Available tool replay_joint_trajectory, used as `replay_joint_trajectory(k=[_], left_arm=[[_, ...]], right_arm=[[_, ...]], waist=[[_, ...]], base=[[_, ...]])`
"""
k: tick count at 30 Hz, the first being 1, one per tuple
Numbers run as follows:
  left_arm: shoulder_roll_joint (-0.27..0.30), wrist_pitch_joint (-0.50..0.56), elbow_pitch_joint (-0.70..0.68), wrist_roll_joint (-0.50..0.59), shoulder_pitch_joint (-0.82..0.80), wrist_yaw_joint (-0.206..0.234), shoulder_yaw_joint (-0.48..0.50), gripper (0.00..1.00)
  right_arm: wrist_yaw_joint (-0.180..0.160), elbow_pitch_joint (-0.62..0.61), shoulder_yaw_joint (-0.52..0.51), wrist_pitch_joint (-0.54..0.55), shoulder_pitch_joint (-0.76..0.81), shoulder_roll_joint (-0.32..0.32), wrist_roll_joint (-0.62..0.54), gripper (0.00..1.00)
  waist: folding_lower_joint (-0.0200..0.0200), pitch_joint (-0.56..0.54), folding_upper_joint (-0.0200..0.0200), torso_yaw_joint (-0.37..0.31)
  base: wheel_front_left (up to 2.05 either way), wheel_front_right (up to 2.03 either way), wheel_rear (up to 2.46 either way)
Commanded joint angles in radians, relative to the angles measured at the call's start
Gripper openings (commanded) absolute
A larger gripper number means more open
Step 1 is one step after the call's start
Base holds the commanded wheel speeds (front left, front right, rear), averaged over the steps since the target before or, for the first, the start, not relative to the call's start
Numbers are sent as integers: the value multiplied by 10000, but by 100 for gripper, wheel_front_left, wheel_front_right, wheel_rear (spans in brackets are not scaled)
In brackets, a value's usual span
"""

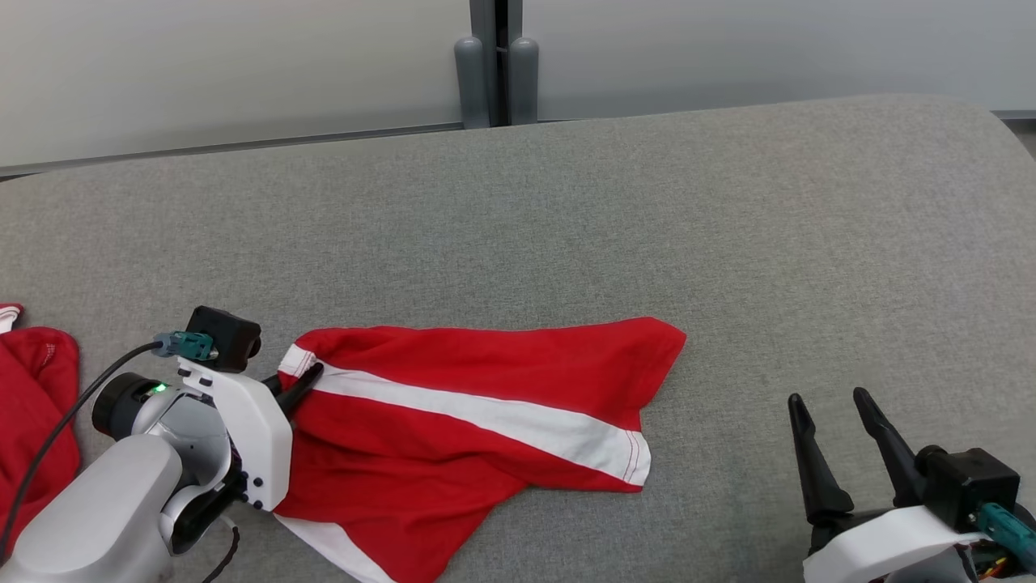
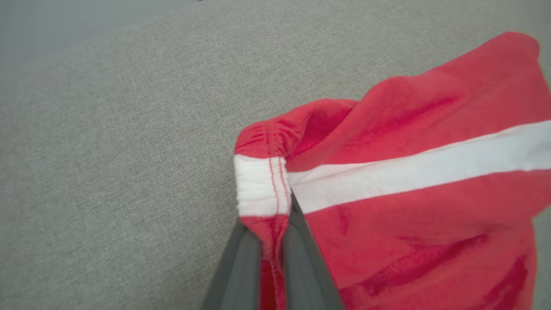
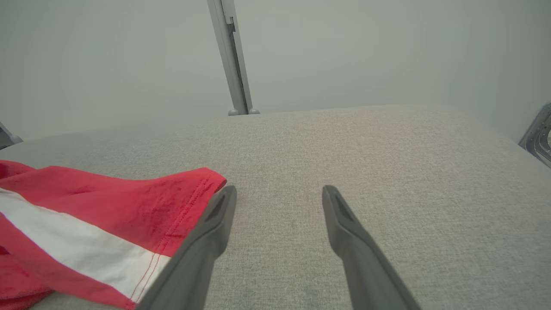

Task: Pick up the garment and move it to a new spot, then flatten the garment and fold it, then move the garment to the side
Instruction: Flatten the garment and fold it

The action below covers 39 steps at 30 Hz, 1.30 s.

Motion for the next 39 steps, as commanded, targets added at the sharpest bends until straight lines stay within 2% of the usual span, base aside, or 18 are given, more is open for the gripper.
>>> replay_joint_trajectory(k=[1, 9, 10, 18, 19, 20, 21, 22, 31, 36, 39], left_arm=[[107, -151, -28, -47, -172, -15, -120, 0], [254, -761, -227, -317, -637, -17, -630, 0], [221, -908, -305, -380, -762, -17, -750, 0], [190, -1470, -328, -515, -1272, -18, -1290, 0], [196, -1527, -317, -576, -1291, -18, -1348, 0], [210, -1584, -314, -617, -1315, -18, -1388, 0], [241, -1661, -305, -661, -1358, -18, -1415, 0], [278, -1739, -294, -693, -1385, -18, -1455, 0], [615, -2943, -555, -805, -1443, 30, -1176, 0], [717, -3386, -1046, -780, -1494, 261, -919, 0], [827, -3674, -1838, -632, -1649, 594, -672, 0]], right_arm=[[-3, 49, 35, -44, -114, -21, -35, 100], [-3, 858, 1292, 277, -510, -18, -2, 100], [-3, 1230, 1702, 280, -717, -21, 91, 100], [-3, 3205, 2877, 587, -1583, -26, 467, 100], [-2, 3381, 2989, 663, -1602, -26, 487, 85], [-2, 3551, 3012, 759, -1612, -24, 516, 56], [-2, 3689, 3060, 865, -1617, -15, 420, 8], [-2, 3730, 3058, 894, -1621, -12, 363, 0], [-12, 2283, 2026, 217, -1909, -29, -252, 0], [-14, 1320, 1370, -15, -2107, -38, -468, 0], [-14, 223, 810, -15, -2497, -38, -738, 0]], waist=[[0, 24, 0, 42], [0, 396, 0, 471], [0, 562, 0, 637], [0, 1053, 0, 1097], [0, 1068, 0, 1120], [0, 1083, 0, 1140], [0, 1109, 0, 1154], [0, 1127, 0, 1157], [0, 1037, 0, 983], [0, 777, 0, 873], [0, 435, 0, 762]], base=[[0, 0, 0], [0, 0, 0], [0, 0, 0], [0, 0, 0], [0, 0, 0], [0, 0, 0], [0, 0, 0], [0, 0, 0], [0, 0, 0], [0, 0, 0], [0, 0, 0]])
